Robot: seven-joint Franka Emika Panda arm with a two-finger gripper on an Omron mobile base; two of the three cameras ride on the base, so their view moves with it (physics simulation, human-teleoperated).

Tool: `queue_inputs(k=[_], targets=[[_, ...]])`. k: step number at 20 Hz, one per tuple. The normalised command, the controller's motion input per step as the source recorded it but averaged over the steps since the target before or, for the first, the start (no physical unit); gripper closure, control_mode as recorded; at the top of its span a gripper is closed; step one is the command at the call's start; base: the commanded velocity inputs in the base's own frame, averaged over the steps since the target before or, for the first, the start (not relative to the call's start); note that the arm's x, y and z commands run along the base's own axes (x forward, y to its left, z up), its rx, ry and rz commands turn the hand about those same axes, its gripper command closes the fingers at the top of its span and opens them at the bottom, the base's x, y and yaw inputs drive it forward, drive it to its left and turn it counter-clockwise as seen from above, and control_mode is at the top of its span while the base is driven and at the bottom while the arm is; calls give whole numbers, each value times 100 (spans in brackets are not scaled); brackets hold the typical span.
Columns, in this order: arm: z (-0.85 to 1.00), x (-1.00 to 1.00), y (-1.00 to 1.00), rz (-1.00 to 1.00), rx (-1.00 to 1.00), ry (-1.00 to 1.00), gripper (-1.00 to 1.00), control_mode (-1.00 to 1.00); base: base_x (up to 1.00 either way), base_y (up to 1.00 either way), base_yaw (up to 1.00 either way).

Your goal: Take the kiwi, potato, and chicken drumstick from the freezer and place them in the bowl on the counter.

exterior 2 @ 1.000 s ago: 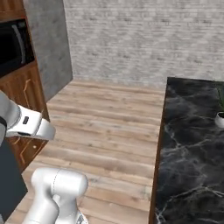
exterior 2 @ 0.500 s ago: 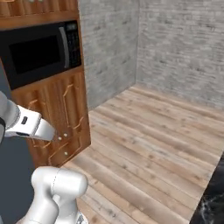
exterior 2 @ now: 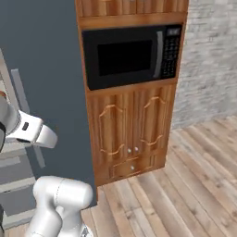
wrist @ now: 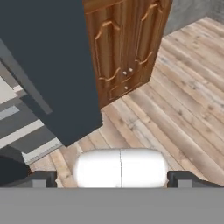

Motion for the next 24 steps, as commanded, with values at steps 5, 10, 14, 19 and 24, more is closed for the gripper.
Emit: queue_inputs(k=[5, 10, 14, 19, 24], targets=[[0, 0, 0, 0, 0, 0, -100, 100, 0, 40, 71], [0, 0, 0, 0, 0, 0, -100, 100, 2, 69, 23], [0, 0, 0, 0, 0, 0, -100, 100, 26, 57, 17], [0, 0, 0, 0, 0, 0, -100, 100, 47, 18, 28], [0, 0, 0, 0, 0, 0, -100, 100, 89, -4, 29]])
